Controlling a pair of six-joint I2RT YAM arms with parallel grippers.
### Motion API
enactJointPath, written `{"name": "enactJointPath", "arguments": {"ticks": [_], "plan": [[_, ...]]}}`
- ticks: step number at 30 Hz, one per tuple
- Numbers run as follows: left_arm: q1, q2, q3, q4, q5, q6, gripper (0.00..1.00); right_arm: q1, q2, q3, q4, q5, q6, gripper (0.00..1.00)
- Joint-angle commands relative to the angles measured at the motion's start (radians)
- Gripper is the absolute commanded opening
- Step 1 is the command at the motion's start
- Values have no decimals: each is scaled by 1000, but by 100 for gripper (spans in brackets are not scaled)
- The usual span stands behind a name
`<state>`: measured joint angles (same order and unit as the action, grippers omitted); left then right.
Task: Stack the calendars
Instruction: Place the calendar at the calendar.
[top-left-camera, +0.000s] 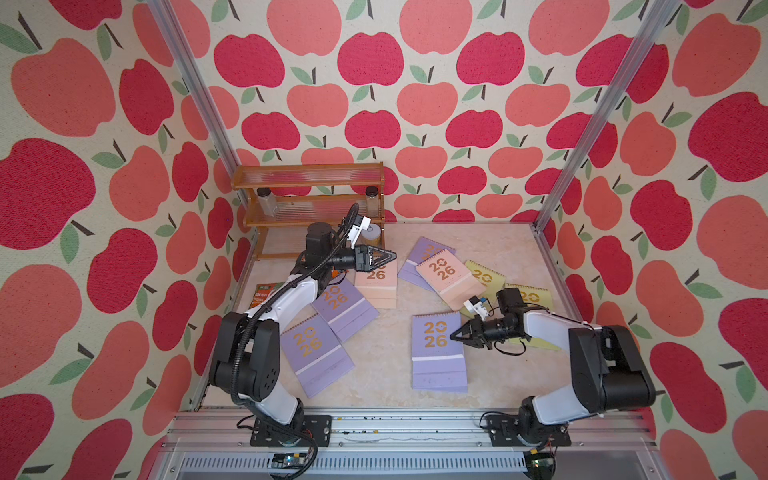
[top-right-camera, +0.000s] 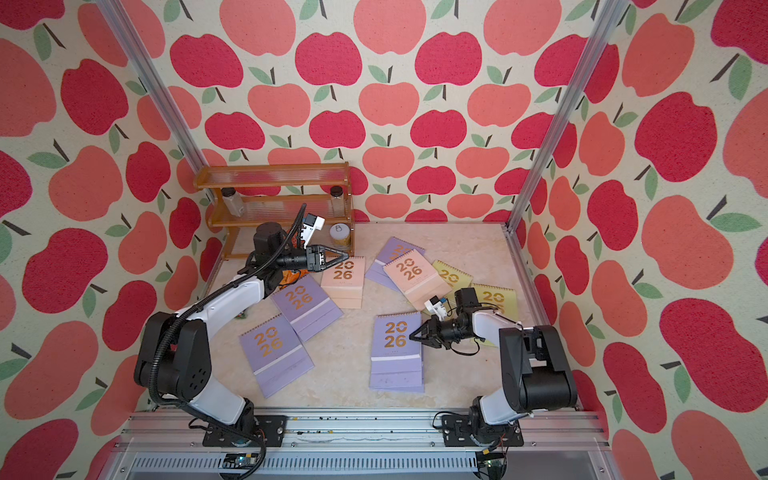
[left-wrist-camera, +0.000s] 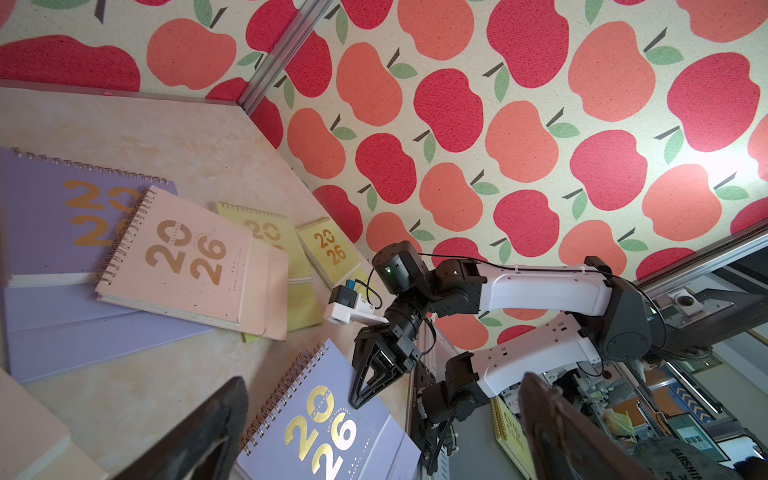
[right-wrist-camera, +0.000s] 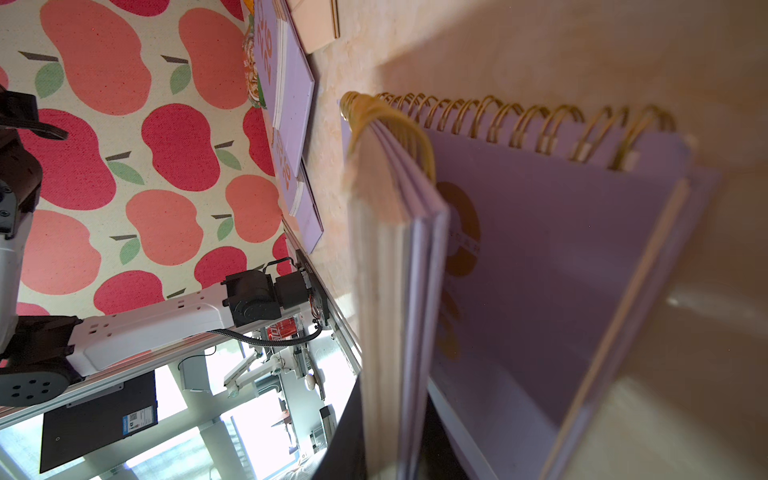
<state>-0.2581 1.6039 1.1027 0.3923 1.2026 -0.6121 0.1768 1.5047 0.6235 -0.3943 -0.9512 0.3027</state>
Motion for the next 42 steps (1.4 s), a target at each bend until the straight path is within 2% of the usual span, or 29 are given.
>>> {"name": "enactJointPath", "arguments": {"ticks": [1, 11, 15, 20, 24, 29, 34, 38, 42], "plan": [[-3, 9, 26, 2, 15, 8, 99, 1, 7, 7, -64, 126, -4, 18], [-4, 9, 26, 2, 15, 10, 100, 1, -15, 5, -83, 154, -11, 33], [-4, 10, 23, 4, 15, 9, 99, 2, -21, 8, -90, 166, -11, 45], [-4, 9, 23, 1, 14, 10, 100, 6, -44, 14, -115, 204, -12, 53], [-3, 10, 25, -8, 8, 12, 99, 6, -95, 29, -160, 294, -1, 57], [-5, 14, 38, -53, -14, 31, 99, 2, -189, 53, -207, 456, 19, 68], [-36, 39, 103, -249, -129, 109, 99, -34, -244, 171, -250, 567, 0, 75], [-87, 85, 89, -163, -238, 7, 99, -65, -177, 349, -283, 573, -58, 78], [-146, 201, 103, -128, -393, -109, 100, -73, -56, 536, -271, 559, -113, 78]]}}
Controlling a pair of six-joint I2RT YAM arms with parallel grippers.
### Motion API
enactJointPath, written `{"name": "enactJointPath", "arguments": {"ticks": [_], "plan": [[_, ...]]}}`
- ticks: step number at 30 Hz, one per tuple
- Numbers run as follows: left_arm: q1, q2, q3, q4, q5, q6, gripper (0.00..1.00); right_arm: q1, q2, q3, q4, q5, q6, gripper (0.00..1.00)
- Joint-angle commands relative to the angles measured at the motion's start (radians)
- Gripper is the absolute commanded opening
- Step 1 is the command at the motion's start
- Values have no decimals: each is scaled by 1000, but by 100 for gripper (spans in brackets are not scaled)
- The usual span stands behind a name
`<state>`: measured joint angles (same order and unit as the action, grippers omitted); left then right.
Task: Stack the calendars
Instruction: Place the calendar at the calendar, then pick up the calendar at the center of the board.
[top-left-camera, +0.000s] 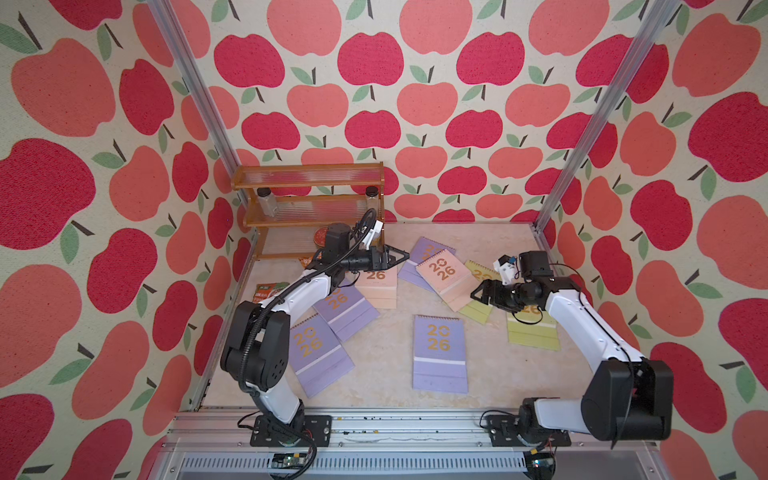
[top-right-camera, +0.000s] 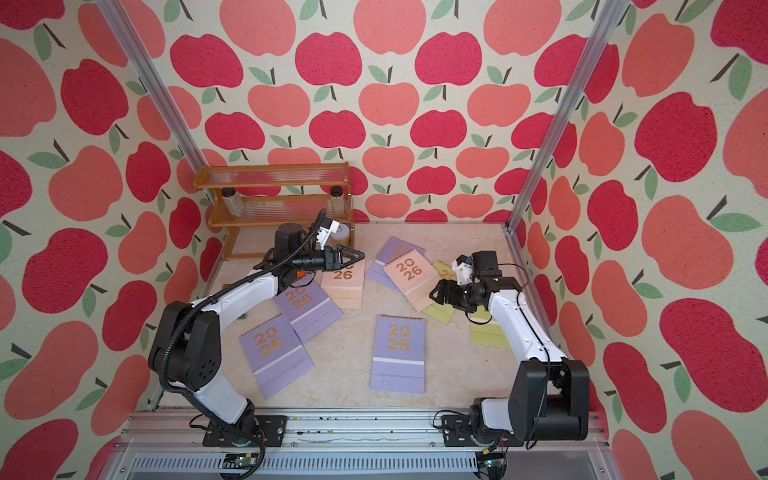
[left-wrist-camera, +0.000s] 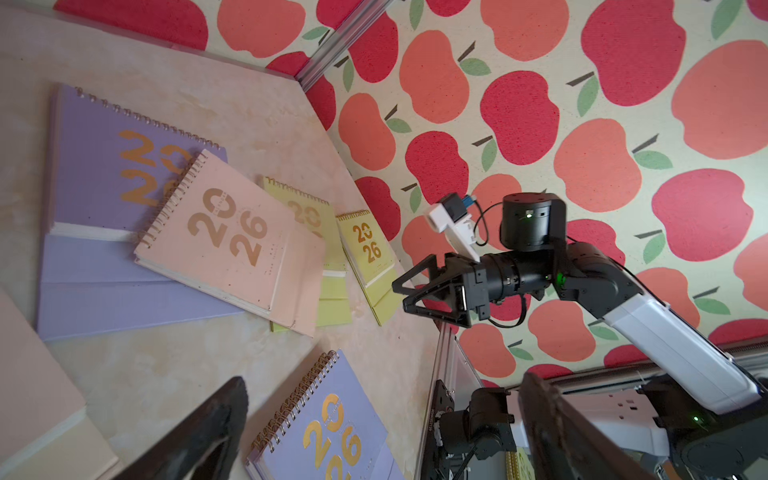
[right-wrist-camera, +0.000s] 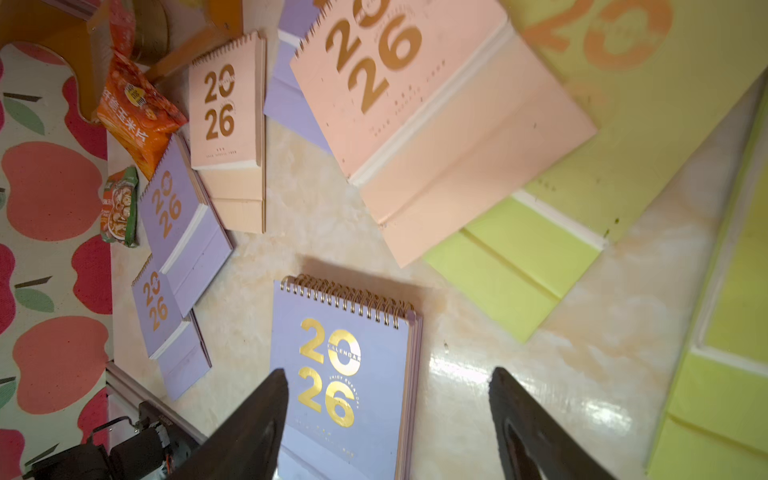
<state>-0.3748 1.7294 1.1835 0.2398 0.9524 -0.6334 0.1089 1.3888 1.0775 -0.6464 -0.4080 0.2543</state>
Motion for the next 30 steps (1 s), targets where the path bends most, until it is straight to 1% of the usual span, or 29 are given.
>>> {"name": "enactJointPath", "arguments": {"ticks": [1, 4, 5, 7, 9, 12, 14, 18, 24, 30], "plan": [[-43, 105, 18, 65, -167, -125, 99, -8, 98, 121, 0, 1, -72, 78], [-72, 191, 8, 196, -207, -239, 99, -16, 214, 241, 23, -11, -104, 78], [-81, 214, 25, 195, -215, -250, 100, -20, 251, 276, 27, -10, -118, 78], [-104, 253, 71, 140, -260, -248, 99, -32, 336, 352, 42, -5, -141, 78], [-125, 280, 96, 117, -301, -252, 99, -39, 402, 389, 95, -3, -165, 78], [-146, 323, 128, 91, -357, -292, 99, -43, 497, 441, 151, 13, -174, 78], [-156, 349, 142, 87, -384, -329, 99, -45, 558, 478, 174, 15, -170, 78], [-173, 391, 179, 89, -400, -375, 99, -45, 667, 563, 177, -2, -183, 77], [-205, 448, 218, 40, -397, -432, 99, -45, 744, 598, 202, -37, -202, 77], [-222, 488, 227, 70, -384, -470, 99, -41, 773, 583, 238, -95, -188, 77]]}}
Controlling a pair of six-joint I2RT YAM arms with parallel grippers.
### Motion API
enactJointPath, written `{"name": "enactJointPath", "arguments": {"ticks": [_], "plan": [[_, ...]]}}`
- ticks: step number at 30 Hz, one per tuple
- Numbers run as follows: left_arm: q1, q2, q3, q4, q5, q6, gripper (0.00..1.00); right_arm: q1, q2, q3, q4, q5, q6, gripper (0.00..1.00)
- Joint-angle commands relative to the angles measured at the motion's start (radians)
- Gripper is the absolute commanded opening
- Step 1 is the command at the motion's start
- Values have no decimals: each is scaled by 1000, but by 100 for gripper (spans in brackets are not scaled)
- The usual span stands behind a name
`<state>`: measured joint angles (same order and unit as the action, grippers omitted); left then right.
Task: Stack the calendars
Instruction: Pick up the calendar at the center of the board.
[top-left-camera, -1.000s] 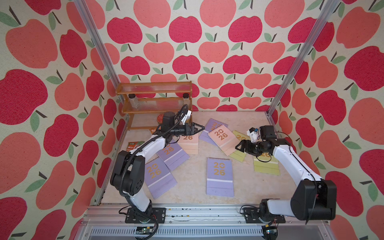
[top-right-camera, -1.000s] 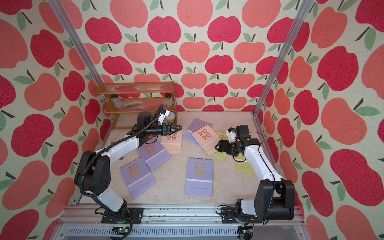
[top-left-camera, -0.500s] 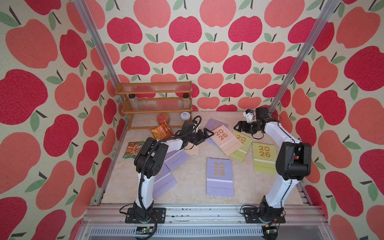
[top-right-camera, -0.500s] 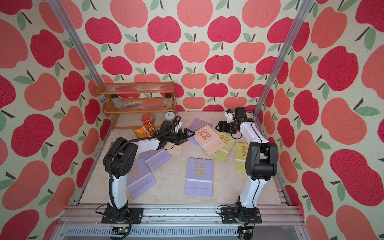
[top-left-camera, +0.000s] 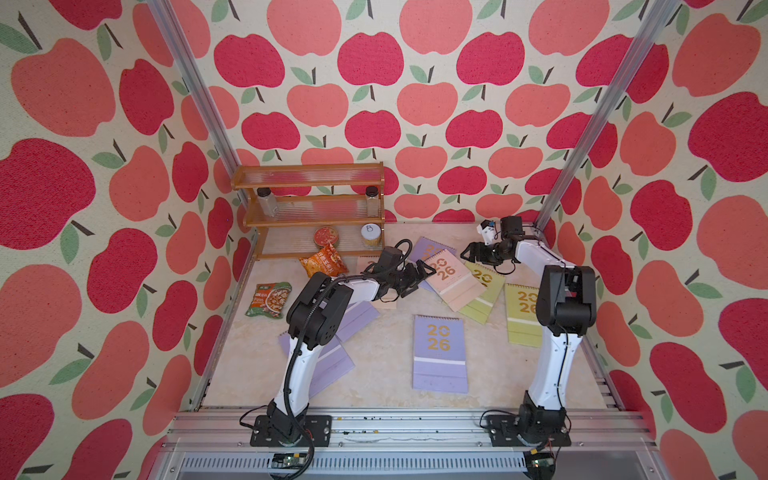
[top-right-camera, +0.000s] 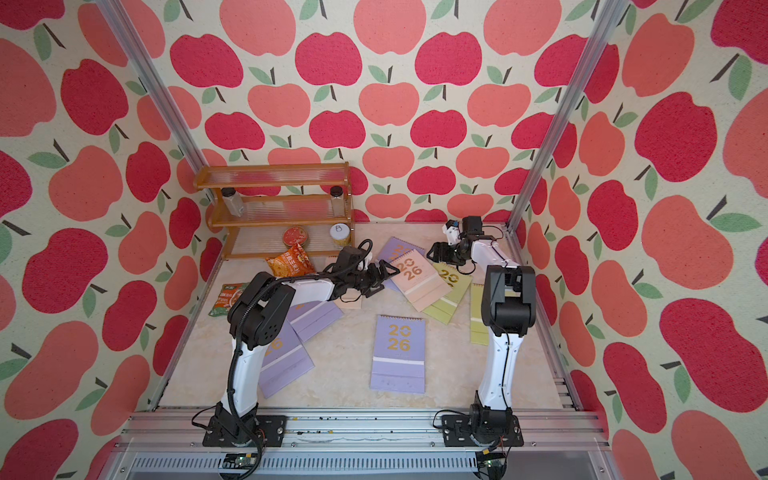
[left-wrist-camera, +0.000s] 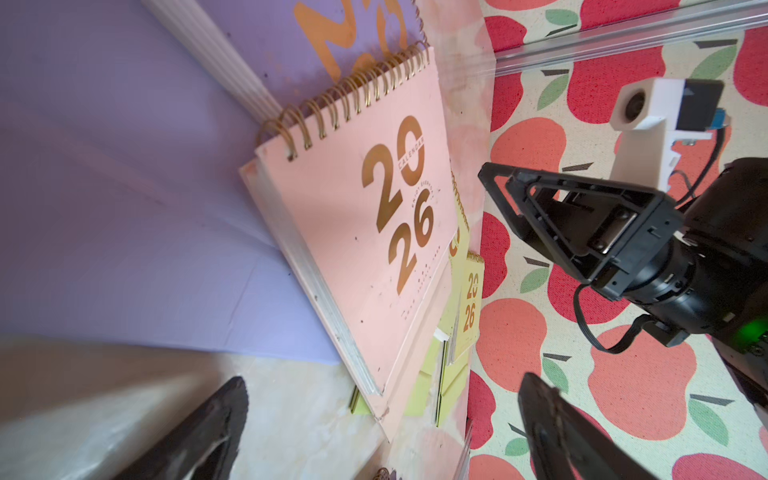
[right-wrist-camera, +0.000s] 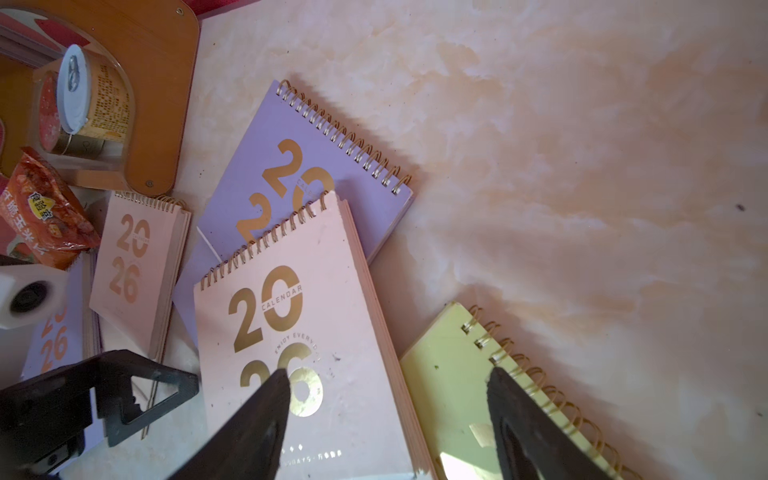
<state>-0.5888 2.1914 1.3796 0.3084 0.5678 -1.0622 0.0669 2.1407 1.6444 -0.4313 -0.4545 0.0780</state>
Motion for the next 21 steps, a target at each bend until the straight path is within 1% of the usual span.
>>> {"name": "enactJointPath", "arguments": {"ticks": [1, 16, 21], "plan": [[-7, 30, 33, 13, 6, -48, 99, 3, 24, 17, 22, -49, -12, 77], [-40, 104, 51, 109, 40, -148, 99, 38, 51, 22, -41, -53, -35, 77], [-48, 113, 54, 125, 39, -163, 99, 46, 56, 12, -58, -86, -30, 77]]}}
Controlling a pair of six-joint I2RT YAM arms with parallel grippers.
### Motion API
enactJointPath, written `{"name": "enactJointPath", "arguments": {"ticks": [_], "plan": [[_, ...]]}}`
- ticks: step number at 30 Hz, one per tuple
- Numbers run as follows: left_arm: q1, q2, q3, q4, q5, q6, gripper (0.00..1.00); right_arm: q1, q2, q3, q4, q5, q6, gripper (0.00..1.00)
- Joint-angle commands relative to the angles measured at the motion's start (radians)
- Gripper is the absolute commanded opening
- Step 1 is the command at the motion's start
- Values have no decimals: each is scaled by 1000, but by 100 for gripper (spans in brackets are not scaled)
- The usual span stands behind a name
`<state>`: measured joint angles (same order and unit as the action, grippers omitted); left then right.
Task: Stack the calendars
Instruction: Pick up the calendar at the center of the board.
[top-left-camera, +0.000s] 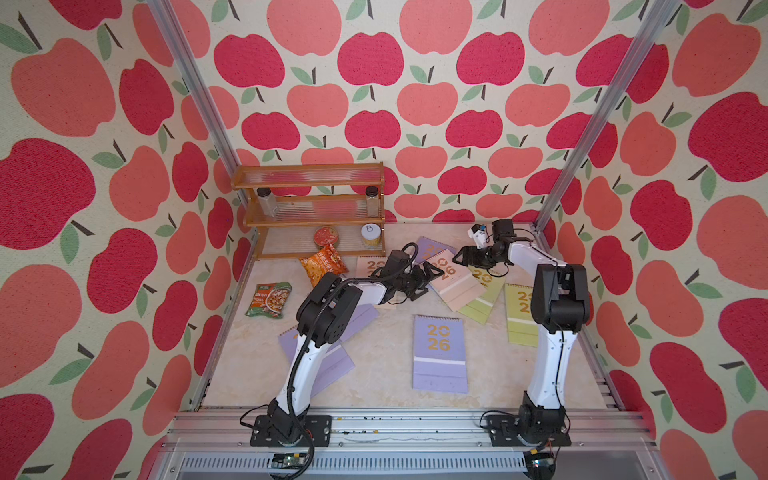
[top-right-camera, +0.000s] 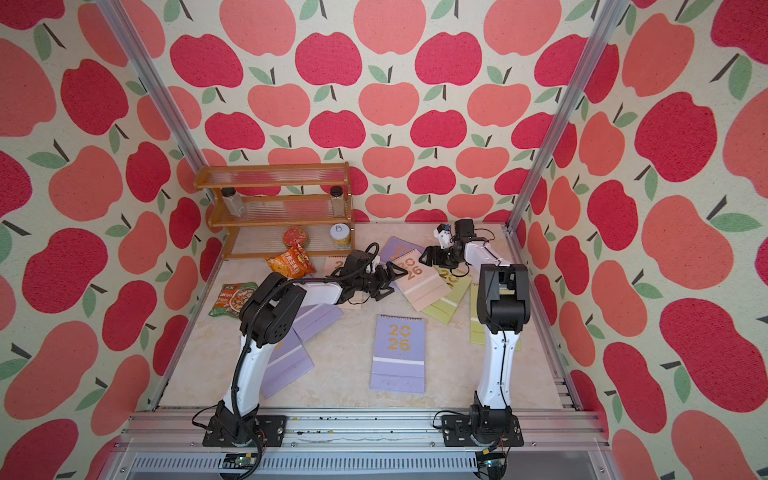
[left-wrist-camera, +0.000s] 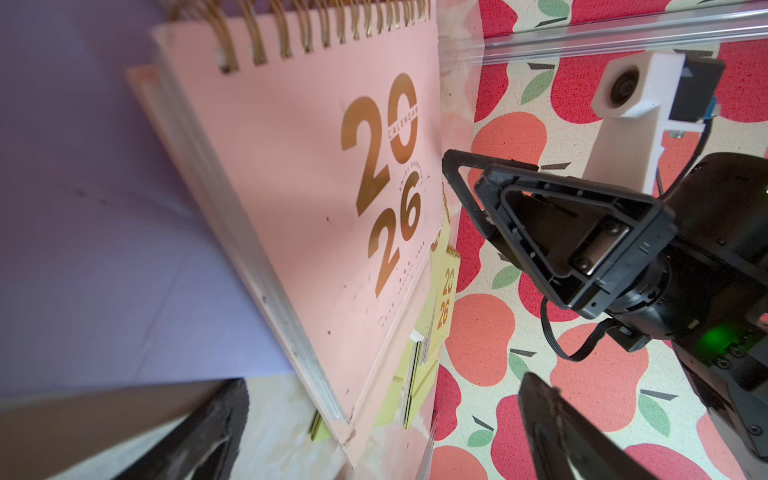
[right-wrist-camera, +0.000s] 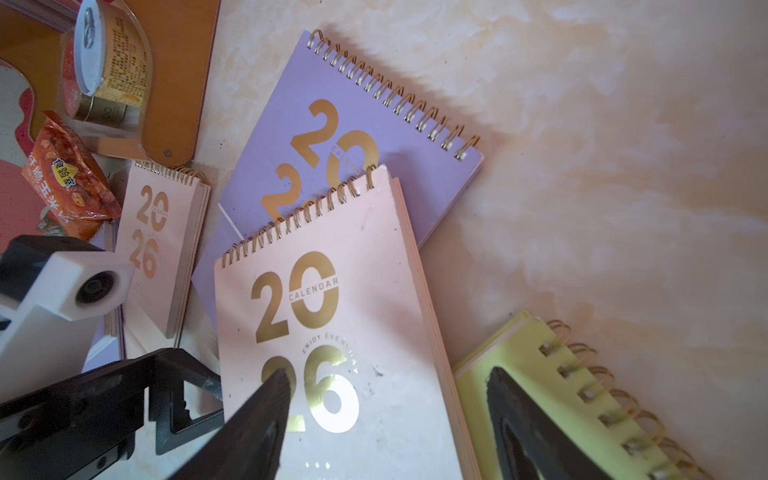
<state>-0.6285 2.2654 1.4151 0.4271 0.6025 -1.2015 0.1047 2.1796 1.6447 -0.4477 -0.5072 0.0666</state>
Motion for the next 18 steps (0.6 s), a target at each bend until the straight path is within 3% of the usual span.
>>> {"name": "enactJointPath", "arguments": {"ticks": [1, 18], "plan": [[-10, 39, 19, 11, 5, -27, 99, 12, 14, 6, -41, -38, -19, 77], [-19, 51, 22, 55, 5, -53, 100, 52, -31, -118, 14, -83, 12, 76]]}}
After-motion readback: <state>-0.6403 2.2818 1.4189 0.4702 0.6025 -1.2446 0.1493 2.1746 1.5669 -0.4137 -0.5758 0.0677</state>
